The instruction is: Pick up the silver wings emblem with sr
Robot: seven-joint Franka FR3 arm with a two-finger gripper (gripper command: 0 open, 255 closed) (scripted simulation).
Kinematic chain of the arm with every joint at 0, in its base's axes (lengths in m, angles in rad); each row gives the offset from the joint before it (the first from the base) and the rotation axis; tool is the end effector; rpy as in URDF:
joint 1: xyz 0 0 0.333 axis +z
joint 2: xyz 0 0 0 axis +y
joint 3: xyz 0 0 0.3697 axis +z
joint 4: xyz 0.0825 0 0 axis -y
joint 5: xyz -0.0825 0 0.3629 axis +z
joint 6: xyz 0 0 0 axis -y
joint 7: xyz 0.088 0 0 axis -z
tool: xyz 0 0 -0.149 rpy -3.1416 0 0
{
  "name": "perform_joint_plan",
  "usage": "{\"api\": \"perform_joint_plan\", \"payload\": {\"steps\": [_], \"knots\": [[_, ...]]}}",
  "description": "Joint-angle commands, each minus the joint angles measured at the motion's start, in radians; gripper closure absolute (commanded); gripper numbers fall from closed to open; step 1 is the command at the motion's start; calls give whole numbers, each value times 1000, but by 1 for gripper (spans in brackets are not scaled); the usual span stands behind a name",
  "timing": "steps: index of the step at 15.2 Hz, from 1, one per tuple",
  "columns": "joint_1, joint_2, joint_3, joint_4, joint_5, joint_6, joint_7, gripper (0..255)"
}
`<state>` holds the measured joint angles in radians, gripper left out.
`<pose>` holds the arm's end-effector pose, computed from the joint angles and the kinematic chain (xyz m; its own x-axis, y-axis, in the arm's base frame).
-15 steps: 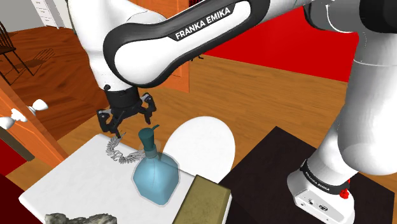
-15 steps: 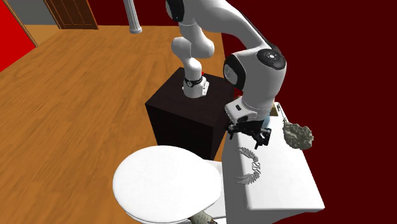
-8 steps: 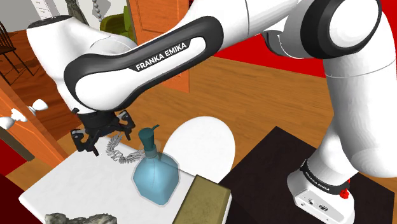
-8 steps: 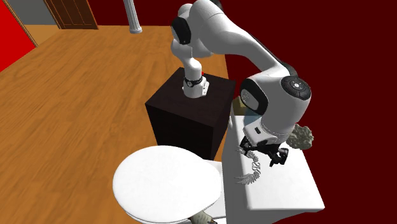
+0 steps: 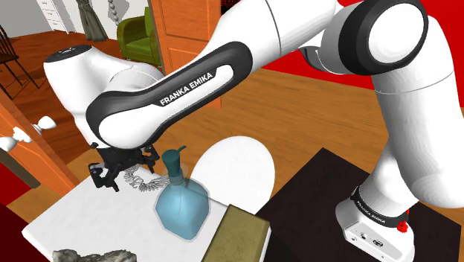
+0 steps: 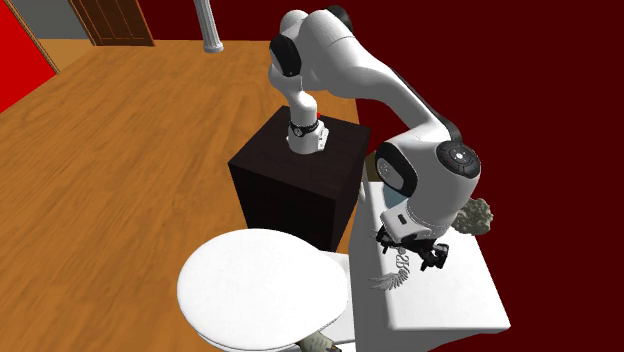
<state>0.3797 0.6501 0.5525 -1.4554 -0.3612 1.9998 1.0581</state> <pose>0.5140 0.5037 0.3530 0.9979 -0.0649 0.0006 -0.0649 -0.9979 0.0056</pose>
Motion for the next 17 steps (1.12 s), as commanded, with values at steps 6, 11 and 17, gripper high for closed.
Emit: {"api": "perform_joint_plan", "payload": {"steps": [6,11,17], "knots": [[1,3,-1,-1,-2,5,1,255],[0,-3,1,5,2,-7,-1,255],[0,-30,12,46,18,-71,-12,255]]}}
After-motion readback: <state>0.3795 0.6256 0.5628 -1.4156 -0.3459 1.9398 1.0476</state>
